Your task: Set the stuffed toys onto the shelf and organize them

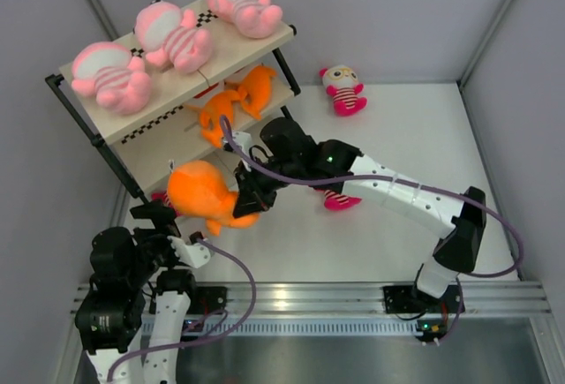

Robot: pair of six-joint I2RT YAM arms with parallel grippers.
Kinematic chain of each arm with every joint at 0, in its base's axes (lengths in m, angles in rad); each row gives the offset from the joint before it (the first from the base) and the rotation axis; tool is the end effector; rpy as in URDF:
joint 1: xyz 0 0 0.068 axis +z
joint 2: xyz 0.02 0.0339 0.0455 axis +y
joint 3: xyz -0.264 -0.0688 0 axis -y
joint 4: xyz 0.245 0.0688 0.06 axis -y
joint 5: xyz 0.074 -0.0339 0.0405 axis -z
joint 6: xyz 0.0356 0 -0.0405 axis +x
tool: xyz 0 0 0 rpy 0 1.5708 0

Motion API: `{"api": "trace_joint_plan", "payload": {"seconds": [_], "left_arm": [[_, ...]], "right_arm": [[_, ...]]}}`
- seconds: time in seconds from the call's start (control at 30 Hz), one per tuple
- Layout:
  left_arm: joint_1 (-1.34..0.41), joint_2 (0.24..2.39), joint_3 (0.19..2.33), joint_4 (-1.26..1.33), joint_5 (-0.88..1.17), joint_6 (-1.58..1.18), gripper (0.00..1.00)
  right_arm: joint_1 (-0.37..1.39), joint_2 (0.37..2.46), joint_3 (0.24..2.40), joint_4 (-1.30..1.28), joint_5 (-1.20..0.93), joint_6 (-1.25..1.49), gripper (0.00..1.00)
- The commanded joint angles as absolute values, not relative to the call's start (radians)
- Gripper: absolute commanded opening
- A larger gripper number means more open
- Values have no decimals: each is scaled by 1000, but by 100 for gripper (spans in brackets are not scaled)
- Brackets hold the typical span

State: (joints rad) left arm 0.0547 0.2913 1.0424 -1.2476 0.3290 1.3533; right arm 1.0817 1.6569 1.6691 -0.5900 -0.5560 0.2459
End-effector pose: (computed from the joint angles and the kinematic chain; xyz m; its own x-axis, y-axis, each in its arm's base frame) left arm 0.0006 -0.0115 0.3491 0.1238 0.9322 -0.3400 0.5145 0.2327 0.8253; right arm 0.1593 0.3392 0.3826 -0.4820 -0.4655 -0.7423 -0.8662 0.1259 0.4835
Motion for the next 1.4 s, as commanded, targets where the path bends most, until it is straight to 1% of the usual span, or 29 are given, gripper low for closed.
{"api": "trace_joint_plan", "payload": {"seconds": [0.0, 0.23, 0.5, 0.67, 0.87, 0.93, 1.03, 1.2, 1.37], "left_arm": [[61, 279, 1057, -1177, 390, 1489, 99], [61, 221, 1043, -1178, 356, 1566, 99], [60, 222, 1080, -1177, 350, 1575, 99], [60, 229, 1118, -1177, 293, 1574, 99], [58, 230, 1109, -1177, 330, 1624, 99], [58, 236, 1075, -1174, 324, 1687, 99], [58, 261, 1065, -1099, 342, 1688, 98], [61, 363, 1166, -1092, 354, 1645, 99], [61, 361, 1160, -1089, 385, 1667, 98]], "right_arm": [[1121, 1703, 1796, -676, -531, 201, 0], [1132, 1753, 1924, -776, -522, 144, 0], [1132, 1769, 1942, -821, -506, 118, 0], [1131, 1773, 1968, -833, -483, 127, 0], [1131, 1799, 2034, -862, -477, 114, 0], [1131, 1812, 2046, -864, -482, 120, 0], [1135, 1822, 2065, -870, -497, 114, 0], [1147, 1824, 2065, -890, -491, 92, 0], [1146, 1847, 2077, -891, -523, 83, 0]]}}
